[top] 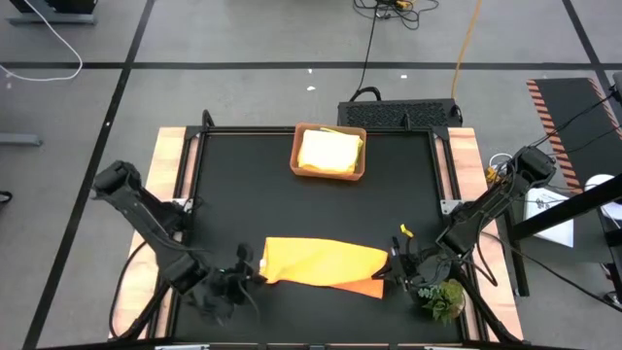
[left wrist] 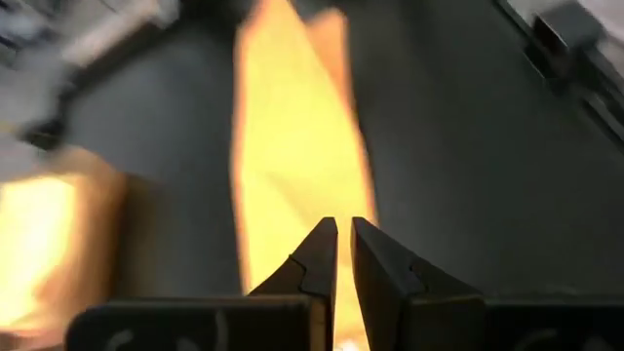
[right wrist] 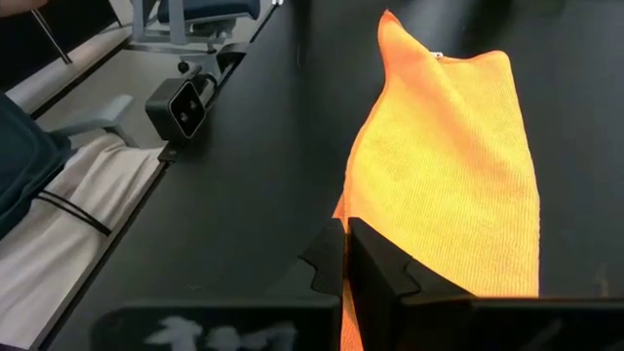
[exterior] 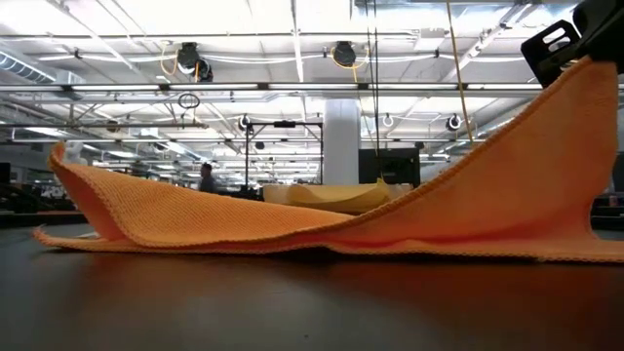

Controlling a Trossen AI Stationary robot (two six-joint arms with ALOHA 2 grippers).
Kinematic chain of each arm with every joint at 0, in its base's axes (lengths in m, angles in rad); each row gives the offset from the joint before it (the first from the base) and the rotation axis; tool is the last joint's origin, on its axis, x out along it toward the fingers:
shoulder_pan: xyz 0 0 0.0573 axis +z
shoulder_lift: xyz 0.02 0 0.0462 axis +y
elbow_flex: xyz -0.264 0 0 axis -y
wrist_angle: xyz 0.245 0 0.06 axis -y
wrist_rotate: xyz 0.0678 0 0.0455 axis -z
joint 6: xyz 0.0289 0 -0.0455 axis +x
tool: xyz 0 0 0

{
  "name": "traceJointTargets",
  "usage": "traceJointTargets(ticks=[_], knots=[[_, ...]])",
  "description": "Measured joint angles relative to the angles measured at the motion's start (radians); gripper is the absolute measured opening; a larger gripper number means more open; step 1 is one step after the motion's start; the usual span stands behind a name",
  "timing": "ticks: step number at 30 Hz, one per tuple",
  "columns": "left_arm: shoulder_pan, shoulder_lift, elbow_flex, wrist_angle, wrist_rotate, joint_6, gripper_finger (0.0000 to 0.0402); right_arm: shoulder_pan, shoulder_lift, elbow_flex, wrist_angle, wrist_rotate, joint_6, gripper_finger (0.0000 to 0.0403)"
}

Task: Fold microfiber towels
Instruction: Fold the orange microfiber towel

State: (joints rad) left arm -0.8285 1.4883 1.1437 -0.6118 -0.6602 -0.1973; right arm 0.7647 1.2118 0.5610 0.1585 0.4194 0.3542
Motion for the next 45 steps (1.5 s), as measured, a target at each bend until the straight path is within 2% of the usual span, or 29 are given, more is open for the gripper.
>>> traceJointTargets(ticks=[3, 5, 14, 19, 24, 34, 39, 45], knots=[[0.022, 0.038, -0.025, 0.000, 0.131, -0.021, 0.0050, 0.000, 0.000, 0.000, -0.003, 0.000, 0.000, 0.0000], [0.035, 0.056, -0.044, 0.001, 0.175, -0.055, 0.0072, 0.000, 0.000, 0.000, -0.008, 0.000, 0.000, 0.0000], [0.081, 0.114, -0.101, 0.007, 0.175, -0.073, 0.0209, 0.000, 0.000, 0.000, -0.011, -0.001, 0.000, 0.0000], [0.105, 0.131, -0.142, 0.020, 0.229, -0.075, 0.0243, 0.000, 0.000, 0.000, -0.012, -0.001, 0.004, 0.0000], [0.114, 0.131, -0.157, 0.043, 0.267, -0.070, 0.0235, 0.000, 0.000, 0.000, -0.013, -0.001, 0.004, 0.0000], [0.115, 0.130, -0.161, 0.088, 0.290, -0.059, 0.0162, 0.000, 0.000, 0.000, -0.013, -0.001, 0.004, 0.0000], [0.131, 0.130, -0.205, 0.184, 0.333, -0.017, 0.0155, 0.000, 0.000, 0.000, -0.013, -0.001, 0.004, 0.0000], [0.143, 0.130, -0.231, 0.189, 0.353, -0.008, 0.0154, 0.000, 0.000, 0.000, -0.013, -0.002, 0.004, 0.0000]])
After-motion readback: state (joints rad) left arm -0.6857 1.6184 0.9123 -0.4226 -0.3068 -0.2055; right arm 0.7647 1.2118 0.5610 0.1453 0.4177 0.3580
